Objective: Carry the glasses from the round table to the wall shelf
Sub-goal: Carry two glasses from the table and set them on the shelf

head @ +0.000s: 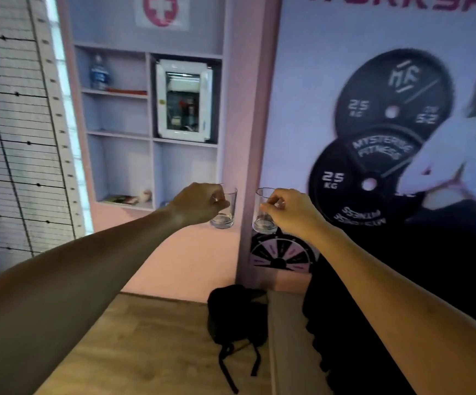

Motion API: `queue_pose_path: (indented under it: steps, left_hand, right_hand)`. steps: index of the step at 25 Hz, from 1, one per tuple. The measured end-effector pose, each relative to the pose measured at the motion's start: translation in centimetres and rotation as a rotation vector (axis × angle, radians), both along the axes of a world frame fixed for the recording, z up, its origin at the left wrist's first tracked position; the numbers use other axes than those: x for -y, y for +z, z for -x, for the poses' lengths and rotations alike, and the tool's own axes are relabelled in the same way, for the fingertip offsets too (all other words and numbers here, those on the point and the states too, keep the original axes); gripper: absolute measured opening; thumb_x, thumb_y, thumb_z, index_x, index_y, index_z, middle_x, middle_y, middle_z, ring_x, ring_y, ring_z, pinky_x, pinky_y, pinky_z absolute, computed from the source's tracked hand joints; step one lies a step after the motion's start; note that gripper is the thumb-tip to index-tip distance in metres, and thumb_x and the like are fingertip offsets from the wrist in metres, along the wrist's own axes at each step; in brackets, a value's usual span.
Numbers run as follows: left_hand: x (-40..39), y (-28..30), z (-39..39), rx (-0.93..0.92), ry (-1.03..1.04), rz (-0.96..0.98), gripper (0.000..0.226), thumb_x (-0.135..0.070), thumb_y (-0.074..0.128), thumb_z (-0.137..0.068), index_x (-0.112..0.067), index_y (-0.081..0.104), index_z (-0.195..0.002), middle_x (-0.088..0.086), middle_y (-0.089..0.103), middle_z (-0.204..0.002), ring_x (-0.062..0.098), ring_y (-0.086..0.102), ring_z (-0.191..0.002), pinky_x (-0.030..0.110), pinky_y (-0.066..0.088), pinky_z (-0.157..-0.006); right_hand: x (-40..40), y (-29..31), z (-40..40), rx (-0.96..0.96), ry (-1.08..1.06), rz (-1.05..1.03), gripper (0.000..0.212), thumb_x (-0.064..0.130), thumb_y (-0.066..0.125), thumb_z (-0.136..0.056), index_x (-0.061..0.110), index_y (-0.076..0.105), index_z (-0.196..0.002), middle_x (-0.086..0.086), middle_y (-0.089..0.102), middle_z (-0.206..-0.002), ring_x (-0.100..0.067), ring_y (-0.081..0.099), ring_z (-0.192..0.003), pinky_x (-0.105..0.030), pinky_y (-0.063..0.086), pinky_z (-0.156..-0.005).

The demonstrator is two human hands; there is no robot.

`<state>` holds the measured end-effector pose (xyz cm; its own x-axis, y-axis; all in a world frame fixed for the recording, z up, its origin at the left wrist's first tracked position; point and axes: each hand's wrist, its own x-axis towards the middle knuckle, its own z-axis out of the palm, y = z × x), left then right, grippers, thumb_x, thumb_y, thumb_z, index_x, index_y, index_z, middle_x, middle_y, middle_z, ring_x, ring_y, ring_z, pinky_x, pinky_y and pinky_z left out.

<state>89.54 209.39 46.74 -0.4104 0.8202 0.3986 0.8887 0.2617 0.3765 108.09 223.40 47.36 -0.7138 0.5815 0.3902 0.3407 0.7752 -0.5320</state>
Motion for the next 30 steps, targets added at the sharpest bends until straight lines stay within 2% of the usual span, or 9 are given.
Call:
queue_pose_path:
  steps: [3, 6, 11, 15, 17, 20, 23, 27, 30]
  left_hand:
    - [-1.2, 0.2, 7.7, 0.002, 0.081, 0.013, 0.024, -0.036, 0.062, -0.091, -0.026, 0.052, -0.071, 0.001, 0.066, -0.085, 0.023, 0.059, -0.08, 0.03, 0.04, -0.069]
    - [-2.4, 0.8, 14.6, -0.013, 0.139, 0.006, 0.032, -0.036, 0.061, -0.092, -0.03, 0.044, -0.064, -0.002, 0.061, -0.08, 0.023, 0.057, -0.078, 0.029, 0.039, -0.068]
    - [-4.6, 0.7, 25.0, -0.019, 0.234, 0.005, 0.02, -0.038, 0.06, -0.091, -0.019, 0.059, -0.084, 0.0, 0.069, -0.086, 0.025, 0.063, -0.081, 0.034, 0.051, -0.077]
    - [-6.5, 0.4, 32.9, -0.025, 0.328, -0.013, 0.022, -0.036, 0.061, -0.091, -0.017, 0.059, -0.081, 0.003, 0.069, -0.082, 0.027, 0.065, -0.07, 0.033, 0.053, -0.07]
    - [-7.2, 0.7, 36.7, -0.041, 0.382, -0.01, 0.019, -0.035, 0.062, -0.091, -0.018, 0.06, -0.083, 0.002, 0.066, -0.081, 0.023, 0.061, -0.069, 0.03, 0.049, -0.067]
    - [-7.5, 0.9, 42.5, -0.05, 0.471, -0.005, 0.017, -0.034, 0.061, -0.092, -0.024, 0.055, -0.08, 0.0, 0.063, -0.08, 0.016, 0.056, -0.069, 0.025, 0.038, -0.064]
    - [-7.1, 1.3, 47.0, -0.05, 0.53, -0.035, 0.016, -0.033, 0.061, -0.092, -0.018, 0.063, -0.087, 0.002, 0.065, -0.081, 0.011, 0.053, -0.059, 0.023, 0.039, -0.058]
    - [-6.1, 0.8, 54.2, -0.059, 0.611, -0.041, 0.018, -0.03, 0.063, -0.092, -0.014, 0.068, -0.098, 0.0, 0.062, -0.082, 0.018, 0.058, -0.072, 0.021, 0.037, -0.059]
    - [-4.6, 0.1, 60.8, -0.064, 0.668, -0.008, 0.021, -0.031, 0.062, -0.092, -0.011, 0.067, -0.097, 0.0, 0.062, -0.085, 0.02, 0.059, -0.08, 0.025, 0.039, -0.068]
  right_hand:
    - [-2.3, 0.0, 8.7, -0.003, 0.09, 0.012, 0.015, 0.036, 0.062, -0.091, 0.022, 0.065, -0.087, 0.001, 0.064, -0.097, -0.016, 0.061, -0.091, -0.03, 0.051, -0.077]
    - [-4.7, 0.3, 16.6, -0.044, 0.142, 0.021, 0.016, 0.037, 0.063, -0.09, 0.022, 0.067, -0.09, -0.001, 0.066, -0.098, -0.019, 0.062, -0.093, -0.038, 0.054, -0.083]
    - [-8.1, 0.3, 29.1, -0.017, 0.252, 0.0, 0.02, 0.034, 0.062, -0.092, 0.016, 0.067, -0.098, 0.001, 0.062, -0.096, -0.018, 0.06, -0.091, -0.024, 0.045, -0.065]
    - [-11.0, -0.3, 39.0, -0.023, 0.35, -0.007, 0.018, 0.034, 0.062, -0.092, 0.017, 0.067, -0.097, 0.001, 0.062, -0.095, -0.017, 0.059, -0.091, -0.028, 0.046, -0.076]
    - [-12.3, -0.1, 44.1, -0.034, 0.409, -0.017, 0.017, 0.033, 0.063, -0.091, 0.016, 0.067, -0.094, 0.001, 0.063, -0.092, -0.018, 0.06, -0.089, -0.029, 0.048, -0.077]
    - [-13.6, 0.5, 51.4, -0.032, 0.483, -0.022, 0.018, 0.031, 0.065, -0.09, 0.014, 0.067, -0.089, 0.001, 0.063, -0.086, -0.017, 0.06, -0.084, -0.025, 0.043, -0.069]
    - [-13.8, 0.8, 57.5, -0.041, 0.557, -0.019, 0.017, 0.032, 0.065, -0.09, 0.015, 0.068, -0.089, -0.001, 0.065, -0.088, -0.018, 0.061, -0.084, -0.025, 0.046, -0.071]
    - [-13.3, 0.0, 66.9, -0.034, 0.668, 0.001, 0.018, 0.033, 0.064, -0.091, 0.016, 0.067, -0.092, 0.001, 0.064, -0.089, -0.017, 0.061, -0.085, -0.023, 0.044, -0.068]
    - [-12.0, -0.6, 74.3, -0.011, 0.73, 0.005, 0.018, 0.033, 0.063, -0.092, 0.015, 0.066, -0.097, 0.001, 0.062, -0.093, -0.016, 0.058, -0.088, -0.019, 0.041, -0.065]
